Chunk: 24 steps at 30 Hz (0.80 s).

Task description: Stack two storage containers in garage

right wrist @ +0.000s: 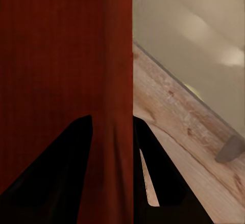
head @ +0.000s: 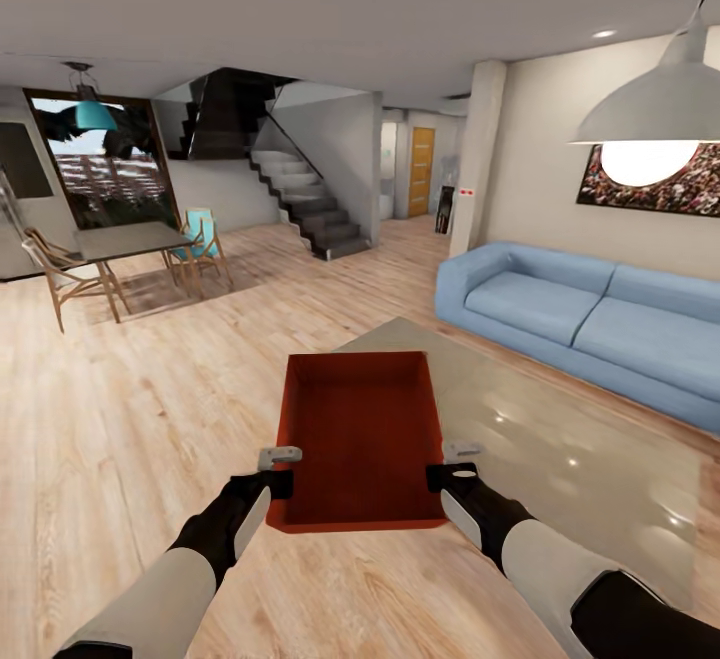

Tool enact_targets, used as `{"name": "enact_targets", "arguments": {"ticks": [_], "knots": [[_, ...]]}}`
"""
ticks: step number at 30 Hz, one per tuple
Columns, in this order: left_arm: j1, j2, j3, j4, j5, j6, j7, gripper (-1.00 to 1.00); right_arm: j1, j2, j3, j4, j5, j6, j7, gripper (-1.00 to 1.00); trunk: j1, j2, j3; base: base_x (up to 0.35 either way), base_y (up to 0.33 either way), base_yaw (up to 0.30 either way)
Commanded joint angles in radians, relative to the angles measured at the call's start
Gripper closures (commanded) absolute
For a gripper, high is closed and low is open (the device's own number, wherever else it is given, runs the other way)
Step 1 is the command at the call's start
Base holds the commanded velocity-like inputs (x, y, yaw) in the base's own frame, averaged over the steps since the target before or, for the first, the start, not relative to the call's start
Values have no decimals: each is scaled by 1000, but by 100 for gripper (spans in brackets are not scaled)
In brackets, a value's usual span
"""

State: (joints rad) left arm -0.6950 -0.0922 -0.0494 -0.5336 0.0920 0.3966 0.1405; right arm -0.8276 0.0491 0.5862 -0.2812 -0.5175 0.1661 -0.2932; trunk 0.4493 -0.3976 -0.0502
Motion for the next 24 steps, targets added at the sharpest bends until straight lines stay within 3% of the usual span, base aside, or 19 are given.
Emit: {"name": "enact_targets", "arguments": {"ticks": [1,24], "knots": [[-1,2,4,-3,-23,8,28,100,-1,-5,7,10,4,7,-11,100,1,-2,-2,0,0,300],[-1,2,4,-3,-23,8,28,100,-1,-3,7,10,4,7,-11,100,1,-2,-2,0,0,300]]}}
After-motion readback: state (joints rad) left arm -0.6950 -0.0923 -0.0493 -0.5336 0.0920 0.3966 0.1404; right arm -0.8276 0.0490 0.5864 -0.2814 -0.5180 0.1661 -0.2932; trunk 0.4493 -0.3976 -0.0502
